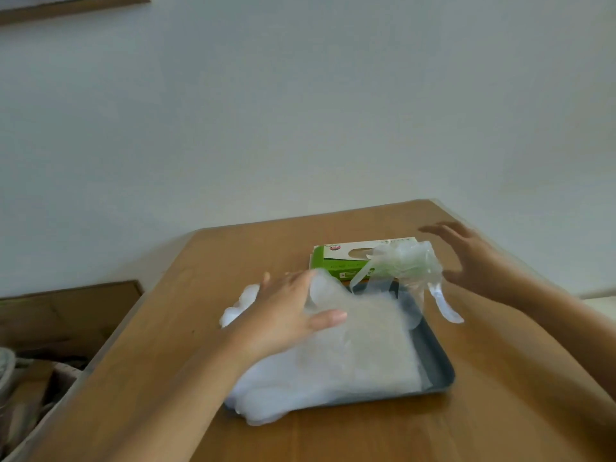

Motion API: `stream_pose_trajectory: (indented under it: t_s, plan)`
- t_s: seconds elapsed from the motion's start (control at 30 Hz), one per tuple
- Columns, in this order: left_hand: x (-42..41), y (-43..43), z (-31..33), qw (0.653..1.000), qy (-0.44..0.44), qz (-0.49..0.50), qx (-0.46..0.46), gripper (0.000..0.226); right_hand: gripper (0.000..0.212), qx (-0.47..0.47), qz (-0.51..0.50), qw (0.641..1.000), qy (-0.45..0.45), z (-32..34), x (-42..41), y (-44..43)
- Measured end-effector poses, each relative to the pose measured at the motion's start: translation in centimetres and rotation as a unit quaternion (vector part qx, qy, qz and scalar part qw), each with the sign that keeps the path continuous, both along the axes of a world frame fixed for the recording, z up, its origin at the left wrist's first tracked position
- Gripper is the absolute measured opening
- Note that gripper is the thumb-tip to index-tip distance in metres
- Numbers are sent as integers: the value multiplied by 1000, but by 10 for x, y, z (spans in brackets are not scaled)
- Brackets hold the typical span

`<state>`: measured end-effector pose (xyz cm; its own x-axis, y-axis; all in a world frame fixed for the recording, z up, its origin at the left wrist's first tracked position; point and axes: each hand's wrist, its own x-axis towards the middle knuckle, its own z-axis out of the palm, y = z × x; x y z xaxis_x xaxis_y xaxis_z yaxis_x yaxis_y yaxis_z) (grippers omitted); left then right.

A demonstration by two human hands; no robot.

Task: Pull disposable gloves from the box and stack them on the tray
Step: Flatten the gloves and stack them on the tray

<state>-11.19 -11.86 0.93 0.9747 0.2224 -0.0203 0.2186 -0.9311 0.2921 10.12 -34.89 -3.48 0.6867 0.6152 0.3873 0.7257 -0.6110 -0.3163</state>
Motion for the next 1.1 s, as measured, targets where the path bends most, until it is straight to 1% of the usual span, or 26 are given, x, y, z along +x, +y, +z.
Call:
stream_pose_trajectory:
  t_s: [0.07,0.1,0.13,0.17,0.23,0.27,0.3,0.33,0.4,0.43,0.47,0.5,0.57,0.6,0.67,0.7,0.77,0.8,0.83,0.87,0.9,0.93,0.97,1.0,1.07,1.1]
  plan:
    - [17,-9,6,998,-56,-20,-32,77,84,-10,15,999,36,-15,6,1]
    - [28,-14,6,996,-77,-29,-44,75,81,3,18,999,41,-21,7,2]
    - [39,-19,7,994,-91,-37,-56,75,70,22,19,999,34,-25,7,4]
    - [50,-25,7,992,-95,-45,-71,77,54,44,20,999,8,-26,6,5]
    - [68,-35,5,988,-84,-70,-105,91,23,93,31,993,-59,-19,2,8]
    - [75,-40,3,986,-73,-86,-119,100,16,117,39,989,-82,-13,-1,9]
    - [80,-45,1,985,-62,-99,-127,106,12,146,46,985,-82,-5,-4,11]
    - [85,-48,0,984,-60,-109,-128,111,10,176,51,982,-51,7,-10,12]
    - [91,-54,-2,981,-100,-117,-120,113,9,236,72,967,66,31,-22,13]
    - [92,-56,-4,976,-137,-119,-119,109,10,260,86,954,118,41,-28,15]
    - [94,-57,-3,968,-182,-118,-123,101,11,270,98,947,146,51,-34,14]
    - [95,-58,-2,957,-232,-113,-130,89,13,270,108,943,161,57,-40,15]
    - [94,-56,5,934,-308,-90,-156,52,16,276,120,933,198,63,-48,16]
    - [93,-56,9,927,-321,-78,-178,35,15,290,123,923,221,64,-50,16]
    - [89,-55,19,910,-315,-52,-266,19,17,335,126,890,283,66,-51,16]
    - [86,-56,26,892,-303,-36,-334,15,25,364,131,858,339,66,-51,16]
    - [78,-55,38,846,-269,5,-460,18,50,403,136,765,484,70,-55,15]
    - [74,-53,42,823,-251,28,-509,22,63,399,135,721,551,72,-59,14]
    - [70,-50,44,797,-236,53,-554,25,75,384,136,685,604,70,-64,14]
    - [66,-44,45,774,-231,76,-584,25,84,369,143,659,640,69,-71,16]
    - [63,-40,44,756,-226,96,-607,23,85,362,147,638,663,64,-76,17]
    - [59,-36,43,744,-220,110,-621,21,77,364,149,623,676,60,-82,20]
    - [53,-31,41,737,-214,120,-629,20,62,376,144,613,680,57,-86,23]
    - [46,-26,39,734,-213,128,-632,18,50,387,142,613,674,56,-92,29]
    - [30,-19,29,740,-205,152,-623,17,45,392,157,640,642,54,-97,39]
    - [21,-14,23,746,-198,165,-614,18,44,385,164,667,616,56,-99,44]
